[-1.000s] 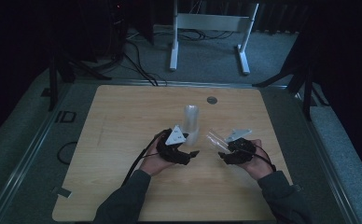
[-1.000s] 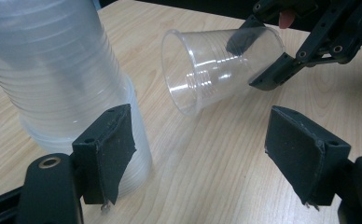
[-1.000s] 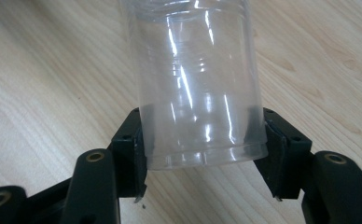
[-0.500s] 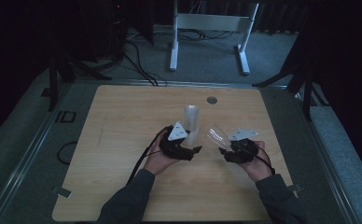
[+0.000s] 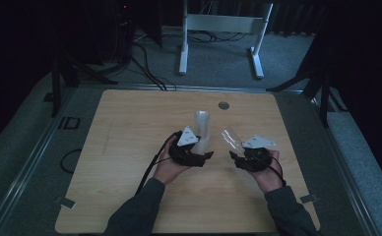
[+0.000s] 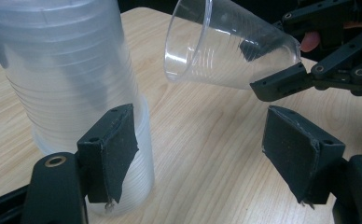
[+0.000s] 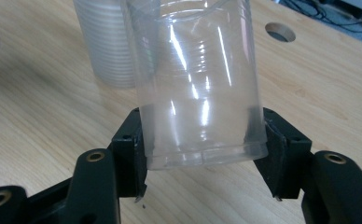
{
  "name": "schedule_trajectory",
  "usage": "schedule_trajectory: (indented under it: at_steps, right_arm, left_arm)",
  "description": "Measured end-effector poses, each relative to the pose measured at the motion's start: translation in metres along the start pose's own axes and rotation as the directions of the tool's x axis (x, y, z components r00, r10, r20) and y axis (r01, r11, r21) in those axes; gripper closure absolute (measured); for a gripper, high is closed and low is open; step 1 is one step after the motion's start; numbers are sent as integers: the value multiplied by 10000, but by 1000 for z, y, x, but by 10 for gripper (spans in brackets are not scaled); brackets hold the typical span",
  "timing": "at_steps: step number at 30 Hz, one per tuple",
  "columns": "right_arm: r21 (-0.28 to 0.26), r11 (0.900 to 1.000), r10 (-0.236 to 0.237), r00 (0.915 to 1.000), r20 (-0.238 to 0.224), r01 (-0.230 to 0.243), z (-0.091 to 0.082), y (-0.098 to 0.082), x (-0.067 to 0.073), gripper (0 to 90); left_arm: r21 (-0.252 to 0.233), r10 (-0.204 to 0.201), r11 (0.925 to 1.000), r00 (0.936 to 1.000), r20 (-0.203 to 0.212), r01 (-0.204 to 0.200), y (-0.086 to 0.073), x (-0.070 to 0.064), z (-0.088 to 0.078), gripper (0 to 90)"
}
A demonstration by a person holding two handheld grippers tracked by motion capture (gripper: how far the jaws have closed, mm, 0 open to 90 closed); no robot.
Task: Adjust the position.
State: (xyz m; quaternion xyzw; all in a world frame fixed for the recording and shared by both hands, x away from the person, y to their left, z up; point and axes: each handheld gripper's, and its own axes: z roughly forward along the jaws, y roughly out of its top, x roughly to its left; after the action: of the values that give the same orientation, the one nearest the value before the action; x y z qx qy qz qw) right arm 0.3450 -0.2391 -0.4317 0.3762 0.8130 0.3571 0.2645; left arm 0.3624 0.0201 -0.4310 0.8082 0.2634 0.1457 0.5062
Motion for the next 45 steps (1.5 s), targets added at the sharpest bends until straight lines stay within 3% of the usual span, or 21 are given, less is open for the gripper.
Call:
schedule_trajectory:
  at_steps: [17, 37, 45]
  right_arm:
    - [-691, 9976, 108, 9995, 299, -87, -4, -1, 5, 424]
    - [-1981, 9801, 220, 9980, 593, -98, -13, 0, 10, 423]
    - [-2424, 9701, 278, 9961, 834, -68, -15, 0, 12, 424]
  left_arm:
    - [-113, -209, 9997, 9998, -79, 208, 4, -5, 7, 269]
    - [-549, -634, 9964, 9978, 210, 645, 16, -10, 11, 276]
    - [-777, -1027, 9914, 9942, 327, 1049, 20, -9, 11, 276]
